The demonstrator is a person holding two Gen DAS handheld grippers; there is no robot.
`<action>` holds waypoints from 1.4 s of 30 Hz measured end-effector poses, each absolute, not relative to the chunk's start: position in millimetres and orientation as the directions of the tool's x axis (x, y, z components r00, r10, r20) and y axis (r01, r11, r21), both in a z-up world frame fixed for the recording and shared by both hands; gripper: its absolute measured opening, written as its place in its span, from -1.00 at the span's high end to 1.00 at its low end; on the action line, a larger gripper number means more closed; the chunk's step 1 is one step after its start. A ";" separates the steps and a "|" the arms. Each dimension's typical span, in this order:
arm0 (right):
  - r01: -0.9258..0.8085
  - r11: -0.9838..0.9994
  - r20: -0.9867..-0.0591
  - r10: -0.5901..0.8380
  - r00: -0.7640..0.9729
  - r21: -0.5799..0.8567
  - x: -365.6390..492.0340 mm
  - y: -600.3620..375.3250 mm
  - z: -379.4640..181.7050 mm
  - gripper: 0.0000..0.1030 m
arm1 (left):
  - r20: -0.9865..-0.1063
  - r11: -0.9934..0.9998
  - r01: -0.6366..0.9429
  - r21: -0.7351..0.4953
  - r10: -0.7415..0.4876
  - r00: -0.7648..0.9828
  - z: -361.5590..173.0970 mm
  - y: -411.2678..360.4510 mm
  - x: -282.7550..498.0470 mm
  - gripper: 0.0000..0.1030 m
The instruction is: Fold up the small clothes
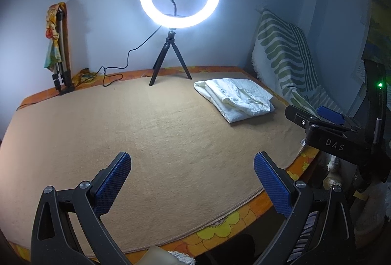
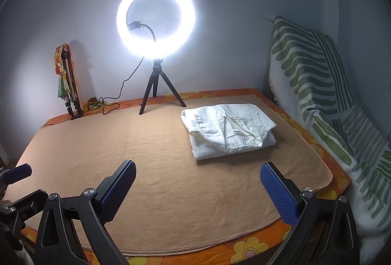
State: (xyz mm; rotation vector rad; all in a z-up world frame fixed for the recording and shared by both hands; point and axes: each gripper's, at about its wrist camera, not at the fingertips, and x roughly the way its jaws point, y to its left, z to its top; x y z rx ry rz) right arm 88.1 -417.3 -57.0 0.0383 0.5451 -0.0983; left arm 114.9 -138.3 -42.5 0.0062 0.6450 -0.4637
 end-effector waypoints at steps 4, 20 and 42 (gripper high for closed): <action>0.101 0.995 -0.518 -0.081 0.851 0.010 88.0 -416.4 -56.4 -1.00 | -0.578 0.897 0.421 -0.134 -0.416 0.702 -40.5 -138.2 114.4 -0.95; 0.094 0.996 -0.518 -0.074 0.852 0.013 88.0 -413.2 -54.4 -1.00 | -0.574 0.896 0.423 -0.136 -0.419 0.703 -39.6 -137.5 113.7 -0.95; 0.084 0.996 -0.523 -0.062 0.850 0.019 89.8 -412.0 -54.5 -1.00 | -0.563 0.900 0.416 -0.131 -0.413 0.715 -40.2 -133.4 112.3 -0.95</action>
